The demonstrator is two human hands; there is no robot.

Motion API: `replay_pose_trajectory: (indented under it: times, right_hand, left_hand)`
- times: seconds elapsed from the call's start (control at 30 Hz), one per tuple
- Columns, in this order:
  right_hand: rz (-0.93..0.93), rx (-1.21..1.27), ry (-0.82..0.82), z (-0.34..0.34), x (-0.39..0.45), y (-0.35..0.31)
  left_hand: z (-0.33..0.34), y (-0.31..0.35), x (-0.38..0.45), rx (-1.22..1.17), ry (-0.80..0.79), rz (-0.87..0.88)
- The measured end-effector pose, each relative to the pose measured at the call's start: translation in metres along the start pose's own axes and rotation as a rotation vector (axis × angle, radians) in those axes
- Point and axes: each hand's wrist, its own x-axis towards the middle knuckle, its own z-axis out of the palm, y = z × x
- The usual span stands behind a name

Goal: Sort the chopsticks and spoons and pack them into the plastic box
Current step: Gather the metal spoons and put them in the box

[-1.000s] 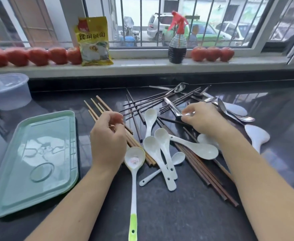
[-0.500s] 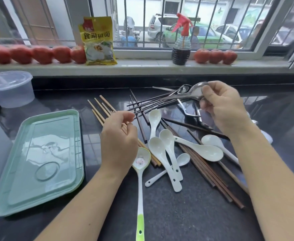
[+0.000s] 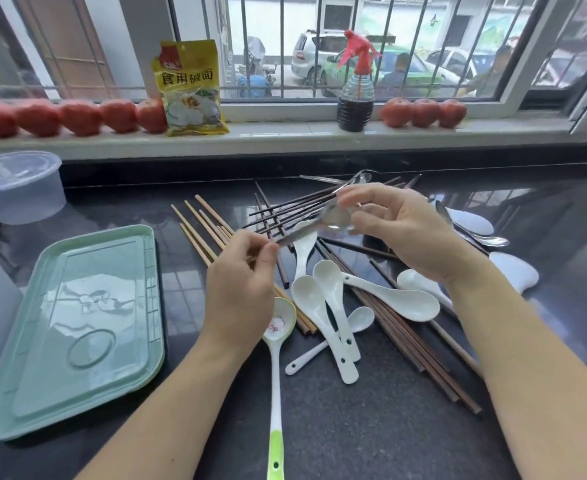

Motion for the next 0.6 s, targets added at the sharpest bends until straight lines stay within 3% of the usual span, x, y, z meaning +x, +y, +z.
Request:
replay_pose_trajectory:
  times: [0.07, 0.13, 0.17, 0.23, 0.33, 0.6]
  right_hand:
    - [0.066, -0.101, 0.212, -0.004, 0.004, 0.008]
    - [0.177, -0.494, 0.454, -0.019, 0.01, 0.02]
    - [0.269, -0.665, 0.478, -0.026, 0.011, 0.026]
    - [0.452, -0.793, 0.372, -0.032, 0.013, 0.036]
    - [0.56, -0.902, 0.235, -0.024, 0.02, 0.051]
    - [0.579, -0.856, 0.277, -0.019, 0.027, 0.058]
  left_hand:
    - [-0.002, 0.002, 0.001, -0.041, 0.077, -0.089]
    - [-0.004, 0.0, 0.004, -0.06, 0.156, -0.163]
    - [-0.005, -0.001, 0.005, -0.063, 0.182, -0.184]
    - [-0.004, -0.001, 0.005, -0.079, 0.203, -0.207]
    - [-0.002, -0.001, 0.004, -0.081, 0.201, -0.214]
    - [-0.002, 0.001, 0.004, -0.126, 0.188, -0.235]
